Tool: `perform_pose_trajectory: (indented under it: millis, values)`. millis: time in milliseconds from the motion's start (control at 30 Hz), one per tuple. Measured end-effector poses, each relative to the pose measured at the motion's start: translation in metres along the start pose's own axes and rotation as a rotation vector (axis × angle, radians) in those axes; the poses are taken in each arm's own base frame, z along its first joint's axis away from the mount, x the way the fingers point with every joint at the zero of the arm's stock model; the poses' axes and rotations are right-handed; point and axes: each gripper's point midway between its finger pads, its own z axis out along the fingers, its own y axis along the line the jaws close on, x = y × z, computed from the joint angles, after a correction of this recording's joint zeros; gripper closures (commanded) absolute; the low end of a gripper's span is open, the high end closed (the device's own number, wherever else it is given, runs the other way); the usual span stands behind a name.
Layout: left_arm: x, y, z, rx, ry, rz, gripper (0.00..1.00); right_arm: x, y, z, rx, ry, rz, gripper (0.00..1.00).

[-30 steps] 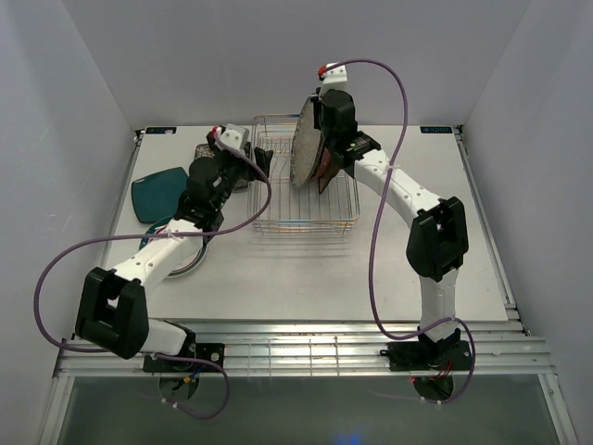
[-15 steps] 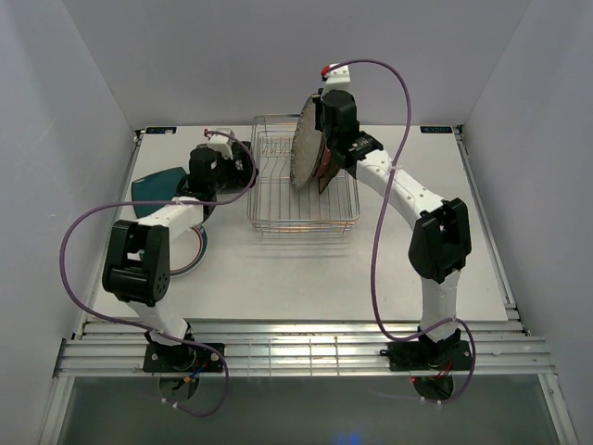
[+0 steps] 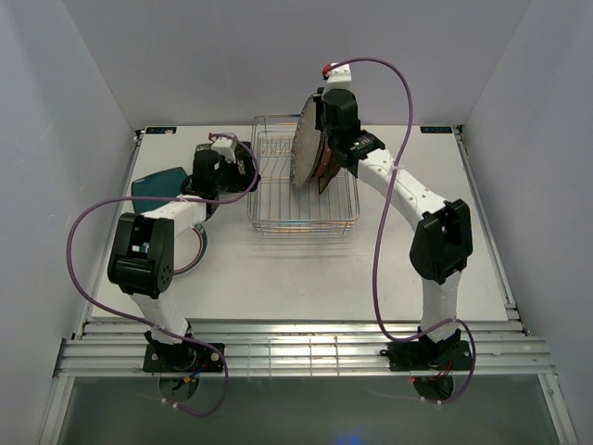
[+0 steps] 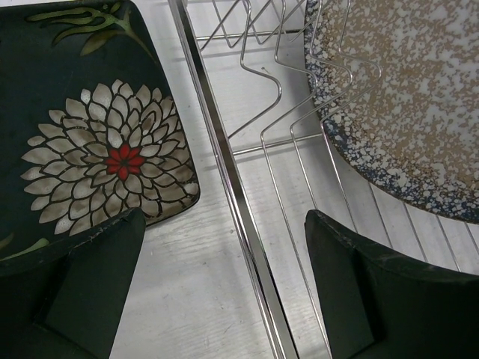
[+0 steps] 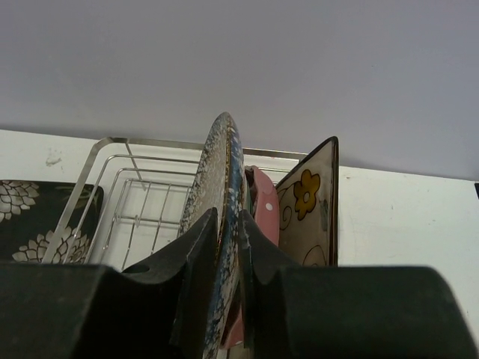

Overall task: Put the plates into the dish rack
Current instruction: Insert the plate into the dish rack.

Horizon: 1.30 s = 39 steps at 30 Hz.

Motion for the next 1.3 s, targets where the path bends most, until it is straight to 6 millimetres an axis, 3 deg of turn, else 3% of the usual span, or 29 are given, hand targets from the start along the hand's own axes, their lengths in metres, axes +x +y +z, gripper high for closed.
perform_pose_trajectory:
  millis: [167, 233, 333, 600, 767, 900, 1000, 1133, 1300]
  values:
    - [0.0, -0.003, 0.0, 0.015, 0.002, 0.001, 0.02, -0.016, 0.0, -0.002, -0.001, -0.019, 0.008, 0.76]
    - [0.0, -0.003, 0.0, 0.015, 0.002, 0.002, 0.02, -0.025, 0.0, -0.003, -0.002, -0.037, 0.016, 0.69]
    - [0.001, -0.003, 0.0, 0.015, 0.002, 0.004, 0.02, -0.03, 0.0, -0.003, -0.002, -0.047, 0.019, 0.66]
    - [0.0, -0.002, 0.0, 0.015, 0.001, 0.006, 0.02, -0.028, 0.0, -0.003, -0.002, -0.043, 0.019, 0.65]
    - [0.001, -0.003, -0.001, 0.015, 0.001, 0.007, 0.02, -0.013, 0.001, -0.004, -0.012, -0.014, 0.02, 0.64]
    - [0.001, -0.003, -0.001, 0.016, 0.001, 0.01, 0.02, -0.006, 0.0, -0.01, -0.02, 0.008, 0.018, 0.58]
    - [0.001, -0.003, -0.002, 0.016, -0.002, 0.011, 0.02, -0.001, -0.008, -0.03, -0.025, 0.027, 0.017, 0.51]
    - [0.007, -0.002, -0.005, 0.015, 0.002, 0.009, 0.02, 0.008, -0.027, -0.078, -0.032, 0.045, 0.03, 0.45]
    - [0.01, -0.003, -0.008, 0.015, 0.005, 0.01, 0.02, -0.003, -0.048, -0.132, -0.036, 0.011, 0.084, 0.44]
